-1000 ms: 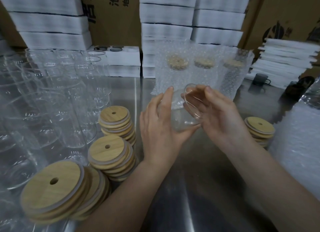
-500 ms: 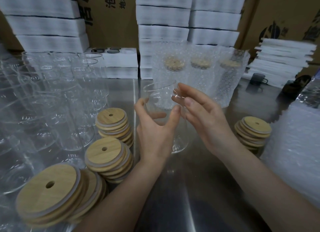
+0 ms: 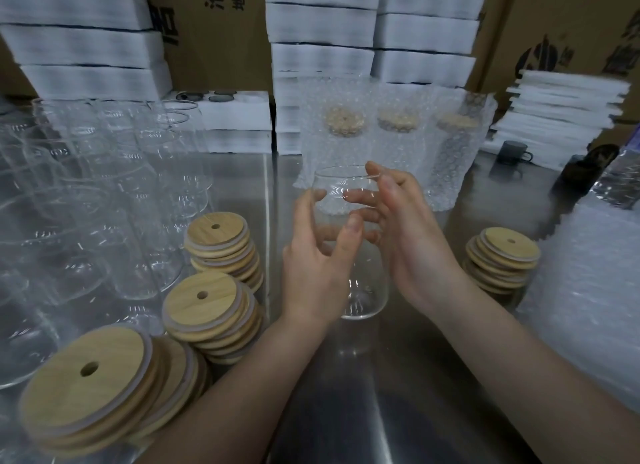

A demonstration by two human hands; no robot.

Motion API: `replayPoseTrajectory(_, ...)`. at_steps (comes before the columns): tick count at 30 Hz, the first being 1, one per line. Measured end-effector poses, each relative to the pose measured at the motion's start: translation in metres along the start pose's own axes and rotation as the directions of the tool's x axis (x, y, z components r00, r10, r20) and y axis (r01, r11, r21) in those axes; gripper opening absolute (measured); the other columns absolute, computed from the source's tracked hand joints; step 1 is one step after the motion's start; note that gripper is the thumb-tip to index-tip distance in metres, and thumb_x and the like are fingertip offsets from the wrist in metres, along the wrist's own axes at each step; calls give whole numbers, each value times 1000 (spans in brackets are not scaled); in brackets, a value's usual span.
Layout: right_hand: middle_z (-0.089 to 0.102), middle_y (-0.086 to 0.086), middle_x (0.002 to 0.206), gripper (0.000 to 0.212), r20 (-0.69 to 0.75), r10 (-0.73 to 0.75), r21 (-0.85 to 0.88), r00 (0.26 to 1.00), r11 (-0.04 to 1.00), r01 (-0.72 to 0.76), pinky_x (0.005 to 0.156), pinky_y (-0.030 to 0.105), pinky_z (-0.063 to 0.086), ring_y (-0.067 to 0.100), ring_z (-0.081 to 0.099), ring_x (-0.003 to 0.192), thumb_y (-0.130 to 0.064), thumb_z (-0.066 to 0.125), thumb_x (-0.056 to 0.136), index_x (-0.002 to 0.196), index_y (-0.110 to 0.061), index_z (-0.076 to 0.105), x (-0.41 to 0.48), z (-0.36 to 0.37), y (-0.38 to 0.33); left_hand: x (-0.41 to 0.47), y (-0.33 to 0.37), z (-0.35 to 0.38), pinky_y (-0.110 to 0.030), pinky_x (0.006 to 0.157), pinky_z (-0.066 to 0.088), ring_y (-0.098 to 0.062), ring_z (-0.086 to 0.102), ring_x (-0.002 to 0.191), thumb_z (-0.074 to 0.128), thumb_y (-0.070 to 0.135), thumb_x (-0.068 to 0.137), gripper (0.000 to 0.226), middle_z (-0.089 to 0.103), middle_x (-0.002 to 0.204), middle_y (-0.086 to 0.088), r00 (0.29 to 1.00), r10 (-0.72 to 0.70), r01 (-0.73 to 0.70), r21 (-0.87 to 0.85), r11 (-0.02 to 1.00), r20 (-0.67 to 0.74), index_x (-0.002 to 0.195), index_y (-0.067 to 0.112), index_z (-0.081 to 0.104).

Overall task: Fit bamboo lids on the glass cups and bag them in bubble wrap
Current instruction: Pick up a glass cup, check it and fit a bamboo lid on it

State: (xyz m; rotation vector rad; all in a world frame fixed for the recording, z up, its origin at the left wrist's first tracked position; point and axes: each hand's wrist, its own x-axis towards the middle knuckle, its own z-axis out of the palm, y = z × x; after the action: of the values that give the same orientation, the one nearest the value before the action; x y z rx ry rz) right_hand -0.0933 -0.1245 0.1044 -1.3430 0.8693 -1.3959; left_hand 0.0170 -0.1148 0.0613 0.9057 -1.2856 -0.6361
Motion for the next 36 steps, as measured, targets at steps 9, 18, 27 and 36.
replayPoseTrajectory(9,67,-1,105,29,0,110,144,994,984,-109,74,26,44,16,56,92,-47,62,86,110,-34,70,4,-4,-2,3,-1,0,-26,50,49,-28,68,69,40,65,82,47,67,84,-17,996,-82,90,-192,977,48,118,37,49)
replayPoseTrajectory(18,64,9,108,18,108,-118,24,987,993,116,86,34,54,20,66,102,-17,59,87,104,-10,63,-1,-7,-3,23,0,-5,-65,74,54,-44,71,85,10,71,93,67,74,91,-21,776,-616,537,-658,528,138,118,26,54)
replayPoseTrajectory(27,39,-3,149,91,549,-170,-568,819,642,514,109,10,26,1,30,142,-27,94,59,134,-32,43,-4,-16,-10,25,-2,-5,-60,70,56,-42,71,88,19,76,91,77,62,120,-25,684,-651,568,-800,192,330,140,20,41)
replayPoseTrajectory(36,50,-10,138,78,391,-396,-634,831,538,555,105,25,44,4,52,124,-56,79,63,131,-44,42,-1,-17,8,17,3,-1,-54,86,55,-41,63,112,39,78,83,86,55,135,-22,727,-518,618,-759,206,451,147,21,29)
